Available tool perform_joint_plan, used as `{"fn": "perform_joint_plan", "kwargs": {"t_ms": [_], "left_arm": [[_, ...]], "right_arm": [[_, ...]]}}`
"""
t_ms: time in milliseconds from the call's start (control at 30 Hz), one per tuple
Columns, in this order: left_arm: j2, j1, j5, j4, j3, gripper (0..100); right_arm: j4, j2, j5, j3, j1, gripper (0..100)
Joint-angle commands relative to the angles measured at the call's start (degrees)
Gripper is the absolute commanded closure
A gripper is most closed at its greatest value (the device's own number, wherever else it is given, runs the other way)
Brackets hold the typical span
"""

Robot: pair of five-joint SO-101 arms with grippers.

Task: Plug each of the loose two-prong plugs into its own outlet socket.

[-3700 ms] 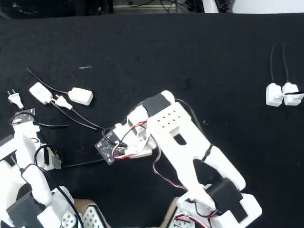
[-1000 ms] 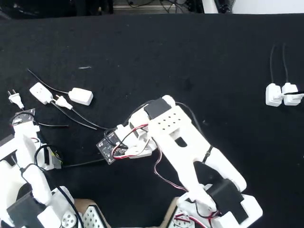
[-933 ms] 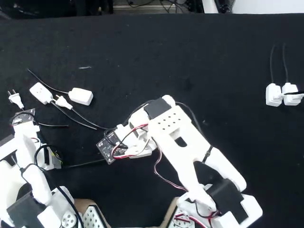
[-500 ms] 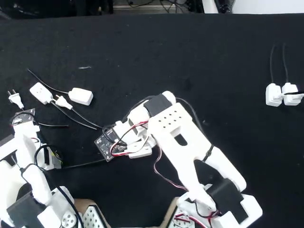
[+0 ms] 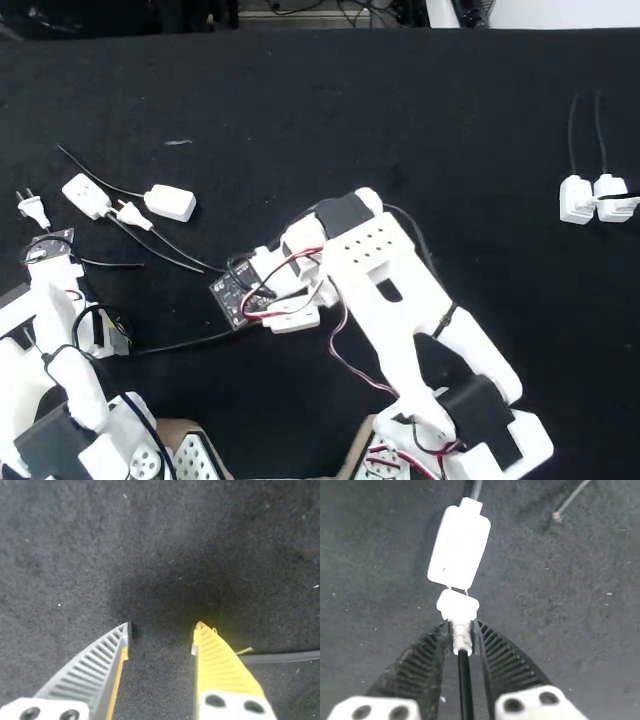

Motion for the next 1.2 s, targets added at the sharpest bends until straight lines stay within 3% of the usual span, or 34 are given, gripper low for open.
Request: {"fn": "perform_joint_plan", "kwargs": {"t_ms": [0, 467, 600, 1000, 1167], "left_arm": [[0.7, 0.66, 0.53, -1.67, 1.27, 79], [0.7, 0.66, 0.44, -1.67, 1.27, 79], [0.7, 0.66, 0.44, -1.67, 1.36, 79], [0.7, 0.66, 0.35, -1.67, 1.36, 79], [0.7, 0.66, 0.35, -1.67, 1.36, 79]], "right_arm": [[-0.18, -1.8, 0.0, 0.66, 0.79, 98.8], [-2.2, -1.8, 0.18, 2.51, -2.2, 98.8], [-3.34, -2.07, 3.78, 2.51, -1.93, 98.8], [-3.25, -2.33, 4.66, 0.57, -2.73, 98.8], [0.97, -2.33, 8.35, -2.42, -3.96, 98.8]]}}
